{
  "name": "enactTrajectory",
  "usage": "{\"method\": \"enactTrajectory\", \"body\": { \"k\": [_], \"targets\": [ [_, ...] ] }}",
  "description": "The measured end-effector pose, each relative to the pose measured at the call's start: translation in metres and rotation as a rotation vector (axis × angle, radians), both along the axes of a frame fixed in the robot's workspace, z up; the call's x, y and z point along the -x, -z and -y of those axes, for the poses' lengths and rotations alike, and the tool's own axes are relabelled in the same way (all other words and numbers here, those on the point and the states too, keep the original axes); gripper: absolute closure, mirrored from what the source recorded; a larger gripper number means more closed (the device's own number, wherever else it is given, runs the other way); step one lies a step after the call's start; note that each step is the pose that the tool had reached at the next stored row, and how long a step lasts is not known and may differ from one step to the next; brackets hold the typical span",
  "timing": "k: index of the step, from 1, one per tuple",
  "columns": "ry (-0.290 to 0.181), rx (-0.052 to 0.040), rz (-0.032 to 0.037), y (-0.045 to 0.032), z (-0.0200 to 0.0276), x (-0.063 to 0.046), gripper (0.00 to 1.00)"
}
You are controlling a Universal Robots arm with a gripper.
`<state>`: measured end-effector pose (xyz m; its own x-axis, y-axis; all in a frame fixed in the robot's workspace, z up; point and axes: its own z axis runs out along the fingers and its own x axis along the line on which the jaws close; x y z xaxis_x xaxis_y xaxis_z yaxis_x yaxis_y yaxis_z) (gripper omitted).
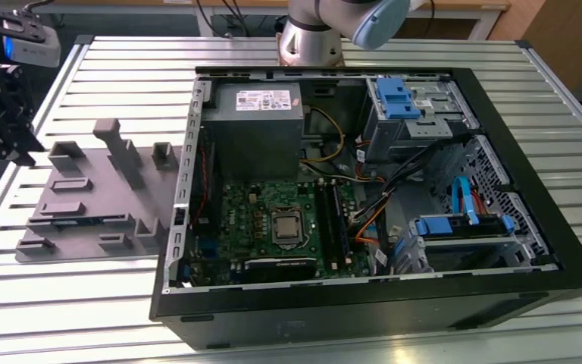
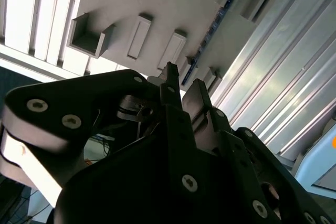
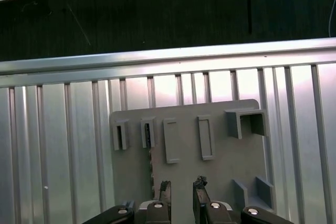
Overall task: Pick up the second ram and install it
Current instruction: 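Pick up the second ram and move it above second insertion slot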
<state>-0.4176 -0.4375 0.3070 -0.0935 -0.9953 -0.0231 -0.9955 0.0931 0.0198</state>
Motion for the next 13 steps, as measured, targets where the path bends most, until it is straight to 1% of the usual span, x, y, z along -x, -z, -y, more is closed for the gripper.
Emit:
{"method": "enactTrajectory", "body": {
  "k": [5, 13],
  "targets": [
    [-0.002, 0.0004, -0.0001, 0.0025, 0.0011, 0.0, 0.69],
    [-0.005, 0.0016, -0.0001, 0.0051, 0.0012, 0.0, 0.69]
  ]
}}
